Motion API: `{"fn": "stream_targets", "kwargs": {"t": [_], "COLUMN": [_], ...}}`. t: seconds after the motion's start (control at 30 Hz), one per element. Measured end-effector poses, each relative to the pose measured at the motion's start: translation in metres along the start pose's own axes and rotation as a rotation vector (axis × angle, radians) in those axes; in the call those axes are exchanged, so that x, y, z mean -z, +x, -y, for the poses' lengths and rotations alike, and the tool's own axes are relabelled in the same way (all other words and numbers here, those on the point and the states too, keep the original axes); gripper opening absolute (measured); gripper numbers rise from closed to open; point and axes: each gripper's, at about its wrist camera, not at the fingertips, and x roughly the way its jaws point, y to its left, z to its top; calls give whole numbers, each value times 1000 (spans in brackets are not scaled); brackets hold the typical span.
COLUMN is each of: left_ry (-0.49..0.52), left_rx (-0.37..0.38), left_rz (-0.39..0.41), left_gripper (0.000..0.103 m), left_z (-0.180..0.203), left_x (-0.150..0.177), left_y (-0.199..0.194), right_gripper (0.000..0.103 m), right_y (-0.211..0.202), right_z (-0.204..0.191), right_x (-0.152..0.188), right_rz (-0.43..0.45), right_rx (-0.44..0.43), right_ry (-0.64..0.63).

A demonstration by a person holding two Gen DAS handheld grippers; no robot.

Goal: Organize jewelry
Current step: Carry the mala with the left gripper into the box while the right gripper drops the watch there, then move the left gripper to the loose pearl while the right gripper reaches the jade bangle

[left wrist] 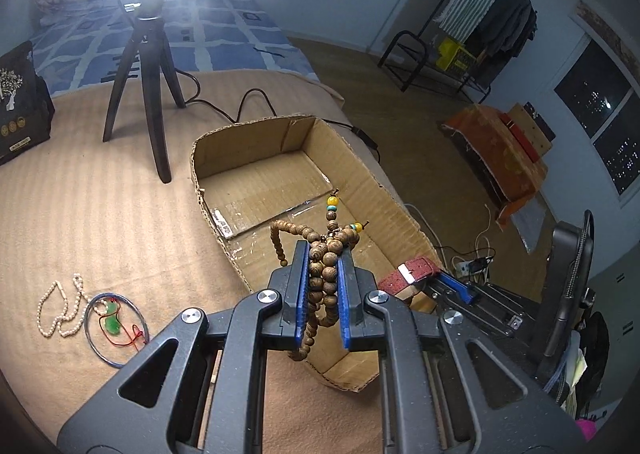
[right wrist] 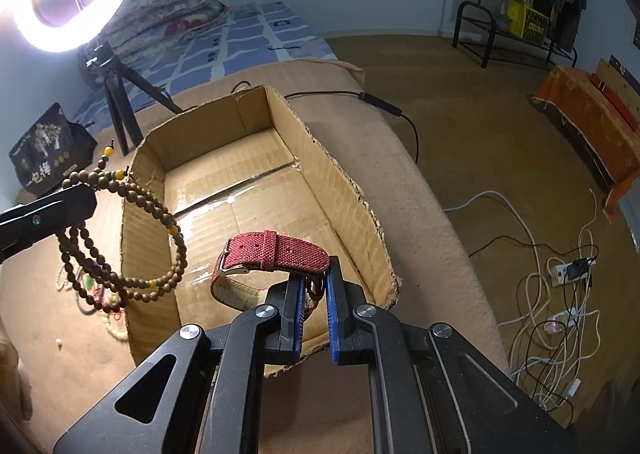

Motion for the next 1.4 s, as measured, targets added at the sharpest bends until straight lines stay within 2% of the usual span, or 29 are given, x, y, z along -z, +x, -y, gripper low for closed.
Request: {"fn": "stream_targets", "kwargs": {"t": [0.2, 0.27, 0.3, 0.33, 0.4, 0.6, 1.1, 1.4], "left_ry": [7, 15, 18, 18, 13, 20, 32, 33], "left_rx": [-7, -20, -25, -26, -32, -45, -99, -146], "left_rz": [-1, -4, -5, -3, 2, 2, 43, 101], "left_gripper": [11, 11, 16, 26, 39, 39, 39, 39], "left_z": [2, 4, 4, 4, 4, 2, -12, -41], "left_x": [1, 2, 3, 4, 4, 5, 10, 13], "left_y": [1, 1, 1, 0, -1, -3, -36, -74], "right_gripper": [8, 13, 23, 34, 49, 61, 61, 61], "right_y": [2, 2, 3, 2, 0, -3, -18, -37], "right_z": [1, 2, 3, 3, 3, 3, -5, -21], "right_x": [0, 0, 0, 0, 0, -1, -2, -3], "right_rz": [-11, -13, -15, -12, -3, 10, 44, 98], "right_rx": [-1, 2, 4, 4, 4, 46, 17, -21], "right_ry": [15, 21, 23, 27, 28, 22, 20, 12]}}
